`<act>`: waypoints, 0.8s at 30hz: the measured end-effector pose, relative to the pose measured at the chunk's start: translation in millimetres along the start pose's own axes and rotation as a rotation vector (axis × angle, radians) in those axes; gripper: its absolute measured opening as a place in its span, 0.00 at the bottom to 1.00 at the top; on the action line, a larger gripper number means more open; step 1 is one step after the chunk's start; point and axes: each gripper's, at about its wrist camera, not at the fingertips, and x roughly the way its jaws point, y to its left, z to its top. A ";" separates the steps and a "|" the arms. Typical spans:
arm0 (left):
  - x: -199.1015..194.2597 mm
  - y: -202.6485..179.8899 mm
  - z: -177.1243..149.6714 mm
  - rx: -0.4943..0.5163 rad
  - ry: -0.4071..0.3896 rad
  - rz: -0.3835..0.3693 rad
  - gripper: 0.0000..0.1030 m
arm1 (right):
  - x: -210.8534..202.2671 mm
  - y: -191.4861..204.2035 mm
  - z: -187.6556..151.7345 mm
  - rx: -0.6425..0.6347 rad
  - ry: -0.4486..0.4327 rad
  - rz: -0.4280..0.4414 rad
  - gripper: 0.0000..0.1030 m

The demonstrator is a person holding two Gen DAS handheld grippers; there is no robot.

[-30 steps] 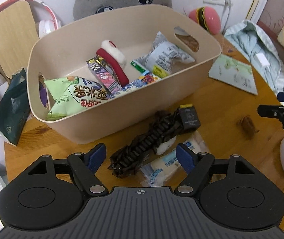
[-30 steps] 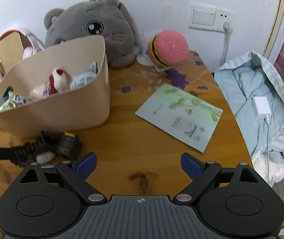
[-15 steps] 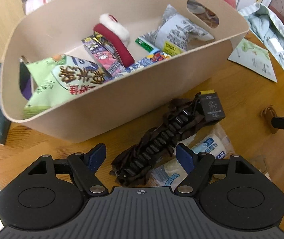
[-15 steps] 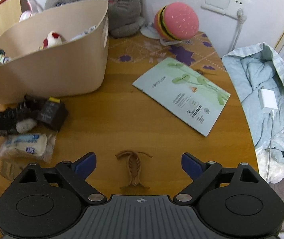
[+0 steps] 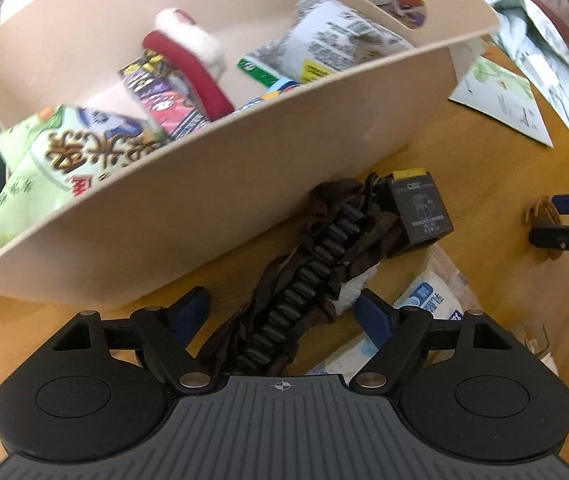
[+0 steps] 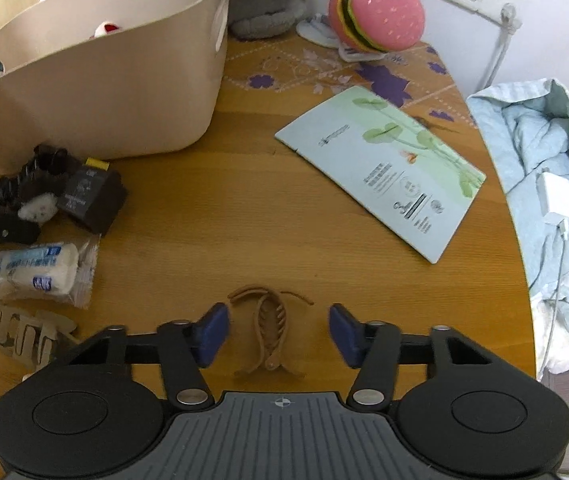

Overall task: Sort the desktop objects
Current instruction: 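Grasp the black hair tie with the left gripper while the right grasps the brown hair clip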

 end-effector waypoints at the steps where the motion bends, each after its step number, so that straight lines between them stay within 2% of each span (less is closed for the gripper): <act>1: -0.3 -1.3 -0.7 0.010 -0.007 0.004 0.77 | 1.1 0.9 -0.9 -0.002 0.006 0.005 0.47; 5: -3.3 -5.6 -2.4 0.048 -0.020 0.013 0.62 | 0.5 0.8 -5.3 -0.004 -0.011 0.034 0.37; 6: -3.4 -5.1 -1.6 0.047 -0.015 0.013 0.57 | 0.0 -0.1 -6.1 0.001 -0.016 0.043 0.32; 7: -4.2 -5.3 -1.1 0.044 -0.009 0.014 0.55 | -0.7 -1.0 -6.6 0.005 -0.020 0.047 0.20; 10: -6.0 -7.0 -1.5 0.044 -0.001 0.014 0.42 | -1.7 -4.0 -7.7 0.024 -0.021 0.057 0.17; 11: -7.4 -7.9 -2.1 0.049 -0.002 0.009 0.33 | -2.3 -3.8 -8.3 0.026 -0.020 0.056 0.17; 14: -9.0 -9.8 -5.4 0.051 0.013 0.014 0.33 | -3.5 -2.4 -11.0 0.024 -0.015 0.049 0.17; 24: -33.6 -7.3 -23.9 0.026 -0.016 0.018 0.31 | -21.7 -3.3 -22.6 0.032 -0.043 0.046 0.17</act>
